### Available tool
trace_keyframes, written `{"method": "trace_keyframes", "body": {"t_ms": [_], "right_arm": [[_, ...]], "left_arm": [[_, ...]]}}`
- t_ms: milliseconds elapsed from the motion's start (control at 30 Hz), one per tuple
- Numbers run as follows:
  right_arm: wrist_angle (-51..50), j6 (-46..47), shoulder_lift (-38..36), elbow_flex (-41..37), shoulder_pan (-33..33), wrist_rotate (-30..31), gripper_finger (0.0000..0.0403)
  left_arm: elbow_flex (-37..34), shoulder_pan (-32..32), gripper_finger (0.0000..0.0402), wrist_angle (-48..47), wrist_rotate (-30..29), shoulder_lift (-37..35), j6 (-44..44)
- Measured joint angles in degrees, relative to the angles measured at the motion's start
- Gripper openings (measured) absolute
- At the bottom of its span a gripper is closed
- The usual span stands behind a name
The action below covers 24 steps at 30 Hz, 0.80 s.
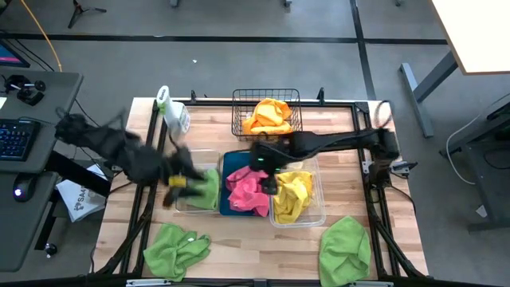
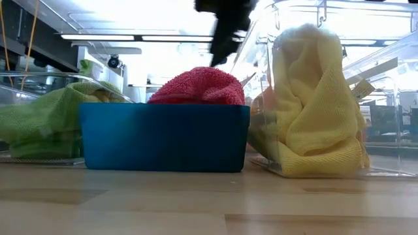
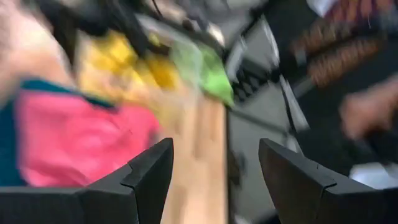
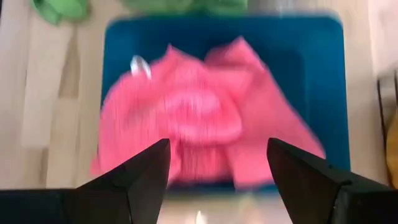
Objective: Sort microfiber towel by color & place in baskets
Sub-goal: Put the left green microfiber cloth into the left transparent bin
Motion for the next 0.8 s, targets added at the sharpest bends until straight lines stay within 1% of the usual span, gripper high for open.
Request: {"method": "trace_keyframes", "body": {"t_ms": [100,233,333,400,500,600,667,800], "right_arm": [[3.5,5.7,-8.8,-12.9,0.6,2.0,0.0261],[10.1,20.2,-21.8,-29.6,3.1,4.4,0.026],[18.6,31.8,-30.6,-38.1,6.6,7.1,0.026],[24.2,37.0,-35.3,-41.7,9.5,10.7,0.026],[28.8,40.1,-39.5,-44.2,13.4,18.0,0.026],[29.4,39.6,-41.0,-43.3,15.9,23.7,0.026],[29.1,38.0,-41.1,-41.8,16.6,25.6,0.026],[29.3,33.5,-41.1,-38.7,17.0,27.6,0.026]], "left_arm": [[0.0,-8.4,0.0225,-0.1,0.0,4.7,-5.9],[0.0,-18.2,0.0225,-0.7,1.2,11.0,-15.0],[0.0,-24.7,0.0225,-1.3,1.5,16.0,-21.9],[0.0,-28.1,0.0225,-2.7,2.9,19.4,-25.4],[0.0,-32.0,0.0225,-5.1,4.5,24.9,-28.4],[0.0,-34.2,0.0225,-7.2,4.6,30.5,-29.5],[0.0,-34.7,0.0225,-7.2,5.3,33.9,-28.9],[0.0,-34.9,0.0225,-7.7,7.1,39.4,-26.4]]}}
